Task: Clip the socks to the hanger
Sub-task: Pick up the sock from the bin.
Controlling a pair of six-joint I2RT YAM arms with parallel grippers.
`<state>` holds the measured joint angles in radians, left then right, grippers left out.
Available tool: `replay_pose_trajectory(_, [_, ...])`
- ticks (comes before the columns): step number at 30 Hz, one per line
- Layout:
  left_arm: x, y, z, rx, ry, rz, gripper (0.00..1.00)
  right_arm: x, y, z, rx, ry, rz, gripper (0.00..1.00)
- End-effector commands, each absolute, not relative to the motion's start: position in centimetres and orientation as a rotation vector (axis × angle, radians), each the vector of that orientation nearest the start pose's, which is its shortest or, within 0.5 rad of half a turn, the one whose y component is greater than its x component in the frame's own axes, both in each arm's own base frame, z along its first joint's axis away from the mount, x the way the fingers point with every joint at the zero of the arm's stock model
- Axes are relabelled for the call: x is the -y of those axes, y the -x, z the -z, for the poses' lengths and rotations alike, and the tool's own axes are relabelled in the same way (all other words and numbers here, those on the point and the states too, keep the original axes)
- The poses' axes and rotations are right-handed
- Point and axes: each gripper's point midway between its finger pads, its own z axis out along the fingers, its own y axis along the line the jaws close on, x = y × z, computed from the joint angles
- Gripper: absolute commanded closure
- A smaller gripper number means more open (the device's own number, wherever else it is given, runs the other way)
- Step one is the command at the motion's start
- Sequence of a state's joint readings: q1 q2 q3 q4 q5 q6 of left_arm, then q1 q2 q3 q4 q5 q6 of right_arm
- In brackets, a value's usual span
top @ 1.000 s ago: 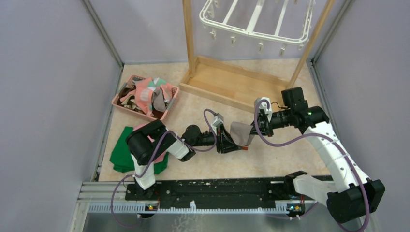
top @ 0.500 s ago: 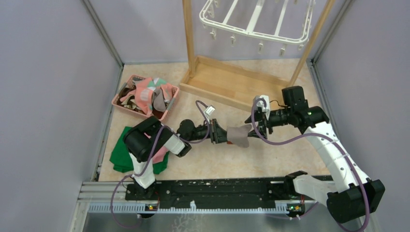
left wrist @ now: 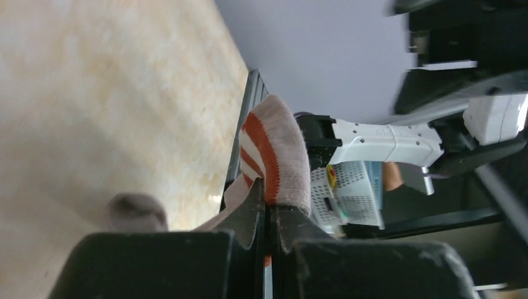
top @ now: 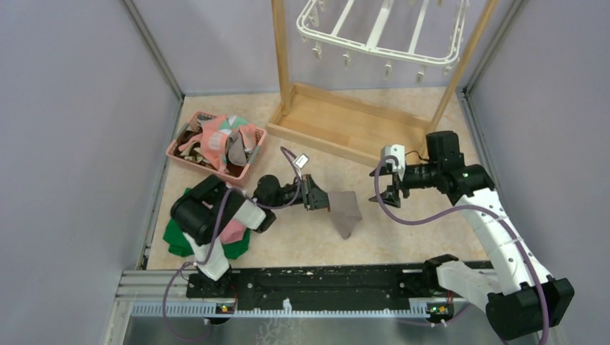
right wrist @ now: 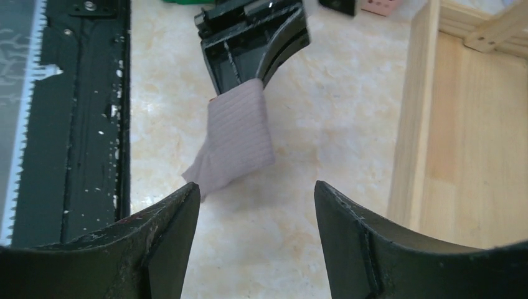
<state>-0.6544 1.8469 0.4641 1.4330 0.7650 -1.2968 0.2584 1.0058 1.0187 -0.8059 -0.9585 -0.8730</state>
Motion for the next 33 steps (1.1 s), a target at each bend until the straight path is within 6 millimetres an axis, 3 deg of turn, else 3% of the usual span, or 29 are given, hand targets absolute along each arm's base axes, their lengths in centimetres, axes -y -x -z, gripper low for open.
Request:
replay_pose_trajectory(1, [34.9, -20.5, -20.1, -1.499, -0.671, 1.603, 1.00, -20.5, -18.2, -23.2, -1.371, 1.485, -0.967, 0.32])
replay_pose_trajectory(3, [35.2, -20.6, -20.3, -1.317, -0.916, 1.231, 1.00, -21.2, -17.7, -23.1, -1.374, 1.475, -1.043, 0.31])
replay_pose_trajectory(5, [35.5, -19.0, -20.7, -1.094, -1.132, 0.943, 1.00, -21.6, -17.3, -23.4, -1.363, 1.475, -1.093, 0.30])
replay_pose_trajectory(8, [34.4, -17.8, -21.2, -0.763, -1.279, 0.615, 1.00, -21.8, -17.0, -24.0, -1.349, 1.475, -1.117, 0.28])
replay_pose_trajectory(13, [34.1, -18.1, -22.4, -0.411, -1.346, 0.246, 1.00, -22.2, -15.9, -23.3, -1.336, 1.476, -1.198, 0.21])
replay_pose_trajectory(19, [33.6, -20.4, -24.1, -0.233, -1.347, -0.234, 1.00, -22.8, -15.6, -23.2, -1.356, 1.462, -1.266, 0.17])
replay_pose_trajectory(22, [33.2, -20.3, -25.6, -0.174, -1.291, -0.380, 1.00, -23.2, -16.1, -23.0, -1.427, 1.402, -1.322, 0.17])
replay_pose_trajectory(26, [33.1, -20.4, -26.0, -0.161, -1.254, -0.502, 1.00, -23.9, -19.6, -22.6, -1.607, 1.212, -1.279, 0.17])
replay_pose_trajectory(33, [33.6, -19.7, -25.2, -0.152, -1.205, -0.560, 1.00, -24.1, -20.6, -22.8, -1.669, 1.133, -1.272, 0.18])
